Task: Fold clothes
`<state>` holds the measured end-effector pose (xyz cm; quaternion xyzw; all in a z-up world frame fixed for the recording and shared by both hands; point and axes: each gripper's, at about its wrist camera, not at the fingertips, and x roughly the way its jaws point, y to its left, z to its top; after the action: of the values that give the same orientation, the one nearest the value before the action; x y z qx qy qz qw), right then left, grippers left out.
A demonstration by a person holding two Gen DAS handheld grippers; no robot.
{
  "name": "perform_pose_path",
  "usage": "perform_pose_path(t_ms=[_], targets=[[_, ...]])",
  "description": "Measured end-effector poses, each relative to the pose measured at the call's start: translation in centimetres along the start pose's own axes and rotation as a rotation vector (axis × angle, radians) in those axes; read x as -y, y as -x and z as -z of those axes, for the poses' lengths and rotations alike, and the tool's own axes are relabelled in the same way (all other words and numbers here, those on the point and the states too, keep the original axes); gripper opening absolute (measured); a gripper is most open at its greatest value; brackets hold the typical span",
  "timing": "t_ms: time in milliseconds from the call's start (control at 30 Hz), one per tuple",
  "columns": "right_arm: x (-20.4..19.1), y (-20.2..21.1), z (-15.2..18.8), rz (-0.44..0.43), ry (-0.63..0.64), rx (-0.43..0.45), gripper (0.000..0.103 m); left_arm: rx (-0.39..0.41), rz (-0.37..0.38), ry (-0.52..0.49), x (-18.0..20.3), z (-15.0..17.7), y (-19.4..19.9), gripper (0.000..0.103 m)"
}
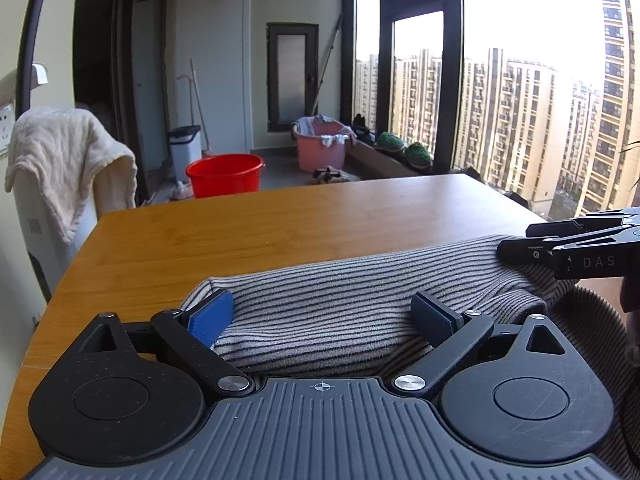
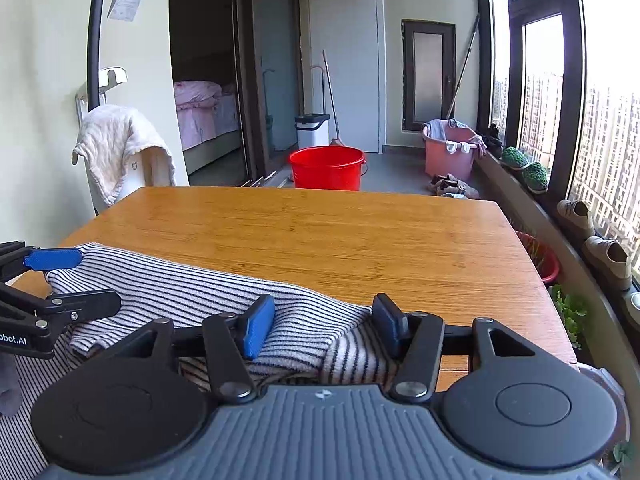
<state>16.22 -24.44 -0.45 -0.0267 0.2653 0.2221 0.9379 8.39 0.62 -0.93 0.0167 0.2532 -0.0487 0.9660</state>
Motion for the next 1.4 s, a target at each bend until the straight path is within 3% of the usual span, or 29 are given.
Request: perform_pose_path(t_ms=[267, 333, 367, 400, 467, 700, 1400], targets=[[0.3, 2.5, 0.2, 0.026, -0.077, 0.041, 0.057, 0.011, 0.005, 0.017, -0.3, 0.2, 0.2, 0.101], [0.7, 4.1, 0.2, 0.016, -0.146, 0.054, 0.052, 0.009, 0.007, 0.02, -0.4, 0.3, 0.1, 0.102], [1.1, 4.7, 0.4, -0.006, -0.184, 0.044, 0.04, 0.01, 0.01, 0.022, -0.4, 0.3, 0.1, 0.102], [1.2, 4.9, 0.7, -0.029, -0.209, 0.019, 0.036, 0.01, 0.014, 0.024, -0.5, 0.3, 0.1, 0.103], [0.8, 4.7, 1.4, -0.027, -0.205, -0.006, 0.036, 0.013, 0.019, 0.032, -0.6, 0.3, 0.1, 0.103], [-1.4, 3.6, 2.3, 0.067, -0.079, 0.036, 0.039, 0.021, 0.019, 0.051, -0.9, 0.2, 0.2, 0.103], [0.0, 4.3, 3.0, 0.0, -0.15, 0.077, 0.042, 0.004, -0.015, 0.008, -0.3, 0.1, -0.2, 0.103]])
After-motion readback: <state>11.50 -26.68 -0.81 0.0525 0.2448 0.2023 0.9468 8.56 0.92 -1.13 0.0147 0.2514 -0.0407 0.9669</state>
